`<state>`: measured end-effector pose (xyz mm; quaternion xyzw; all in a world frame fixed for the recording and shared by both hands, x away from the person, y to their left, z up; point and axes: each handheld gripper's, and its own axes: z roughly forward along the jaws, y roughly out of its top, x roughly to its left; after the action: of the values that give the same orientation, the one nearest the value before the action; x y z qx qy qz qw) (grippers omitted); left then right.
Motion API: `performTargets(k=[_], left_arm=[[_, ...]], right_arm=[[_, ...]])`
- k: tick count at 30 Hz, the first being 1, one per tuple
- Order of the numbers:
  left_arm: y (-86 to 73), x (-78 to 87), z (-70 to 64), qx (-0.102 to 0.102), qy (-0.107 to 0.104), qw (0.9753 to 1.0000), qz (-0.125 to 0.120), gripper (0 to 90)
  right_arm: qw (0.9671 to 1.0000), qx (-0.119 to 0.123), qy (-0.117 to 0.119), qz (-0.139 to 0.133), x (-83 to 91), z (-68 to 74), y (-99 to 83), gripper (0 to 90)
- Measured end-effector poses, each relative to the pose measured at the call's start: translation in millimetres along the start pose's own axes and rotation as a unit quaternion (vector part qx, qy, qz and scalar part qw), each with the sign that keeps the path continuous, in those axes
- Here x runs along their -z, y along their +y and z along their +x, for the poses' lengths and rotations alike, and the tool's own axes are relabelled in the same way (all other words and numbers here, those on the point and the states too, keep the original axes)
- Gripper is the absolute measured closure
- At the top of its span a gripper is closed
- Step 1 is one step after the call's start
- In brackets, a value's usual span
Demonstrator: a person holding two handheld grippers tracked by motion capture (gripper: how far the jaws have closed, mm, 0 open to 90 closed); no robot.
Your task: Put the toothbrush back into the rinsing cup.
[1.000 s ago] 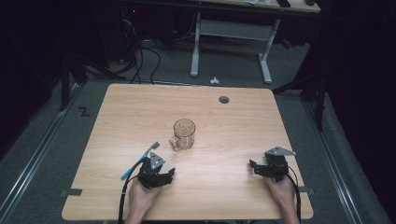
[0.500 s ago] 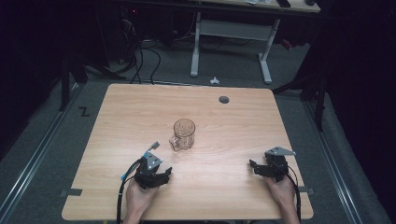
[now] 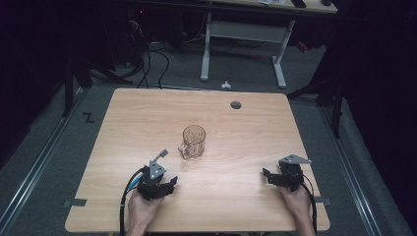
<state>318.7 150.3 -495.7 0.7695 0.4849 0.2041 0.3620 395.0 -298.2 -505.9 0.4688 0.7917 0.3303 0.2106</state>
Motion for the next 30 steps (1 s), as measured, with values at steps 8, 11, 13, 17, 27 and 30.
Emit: performTargets(k=[8, 11, 13, 17, 27, 30], left_arm=[[-1.7, 6.2, 4.1, 0.012, -0.002, 0.9999, -0.003, 38.9], [-1.7, 9.9, 6.6, 0.018, -0.002, 0.9998, -0.010, 38.3], [-1.9, 12.1, 8.4, 0.024, -0.003, 0.9996, -0.015, 38.3], [-2.2, 15.4, 10.6, 0.022, 0.002, 0.9996, -0.017, 38.7], [-0.9, 22.9, 15.1, 0.020, 0.004, 0.9997, -0.012, 42.0], [-0.5, 26.2, 18.1, 0.021, 0.004, 0.9997, -0.011, 44.0]], right_arm=[[1.0000, 0.000, 0.000, 0.000, 0.0, 0.0, -0.1, 22.6], [1.0000, 0.000, 0.000, 0.000, 0.1, -0.1, -0.1, 22.6], [1.0000, 0.001, 0.000, 0.000, 0.1, 0.0, -0.1, 22.6], [1.0000, 0.000, 0.000, 0.000, 0.1, -0.1, -0.1, 22.6], [1.0000, 0.001, 0.000, 0.000, 0.1, -0.1, -0.1, 22.6], [1.0000, 0.000, 0.000, 0.000, 0.1, 0.0, -0.1, 22.6]])
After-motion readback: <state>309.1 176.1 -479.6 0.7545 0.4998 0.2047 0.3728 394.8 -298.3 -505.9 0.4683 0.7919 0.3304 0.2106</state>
